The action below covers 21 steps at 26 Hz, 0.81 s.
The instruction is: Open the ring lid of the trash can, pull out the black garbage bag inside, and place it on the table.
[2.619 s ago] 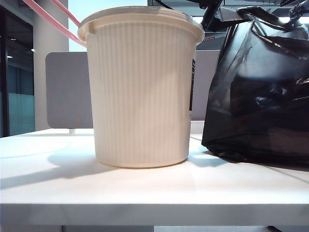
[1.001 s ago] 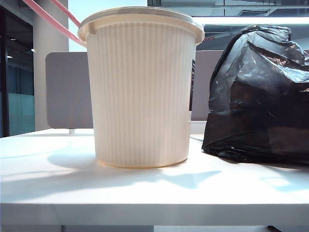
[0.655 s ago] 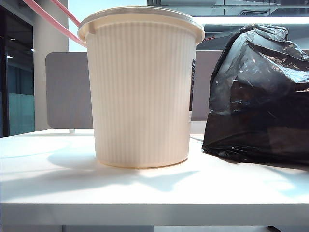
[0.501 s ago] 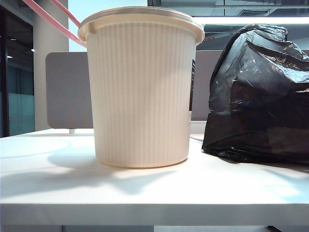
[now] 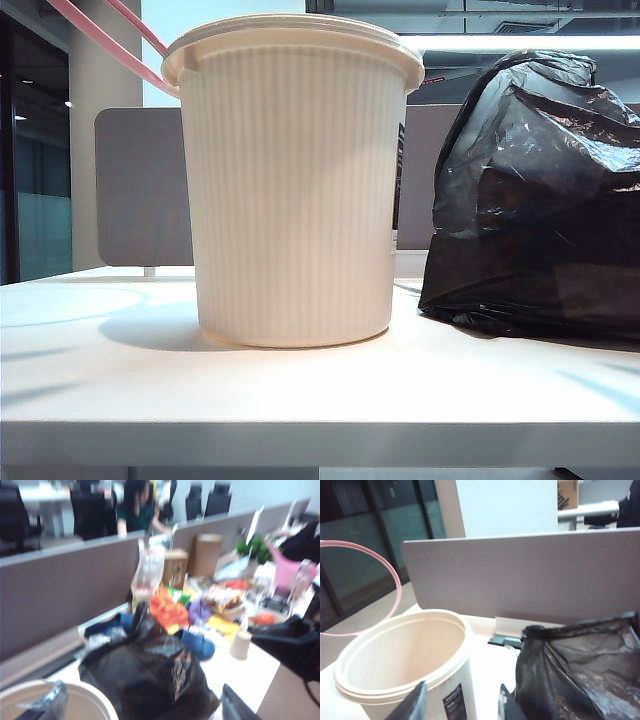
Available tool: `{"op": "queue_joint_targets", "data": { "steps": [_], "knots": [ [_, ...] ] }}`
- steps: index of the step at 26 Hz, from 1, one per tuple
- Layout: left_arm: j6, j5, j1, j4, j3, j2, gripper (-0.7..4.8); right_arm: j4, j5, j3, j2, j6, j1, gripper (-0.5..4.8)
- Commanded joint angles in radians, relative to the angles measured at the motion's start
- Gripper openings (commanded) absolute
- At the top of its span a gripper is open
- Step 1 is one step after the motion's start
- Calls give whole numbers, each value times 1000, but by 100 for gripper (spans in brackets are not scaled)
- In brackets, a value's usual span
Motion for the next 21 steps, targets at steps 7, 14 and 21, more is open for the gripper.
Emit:
{"op": "queue_joint_targets", "data": {
  "steps": [7,14,21],
  "knots": [
    [68,-57,-1,-139,-15,-243,397,-37,-2,3,-97,3,2,179],
    [72,-142,-1,-171,-143,-441,397,-43,-3,-11,-123,2,2,178],
    [69,-209,-1,-171,-335,-675,395,-26,-92,-88,-155,26,18,175]
  ]
}}
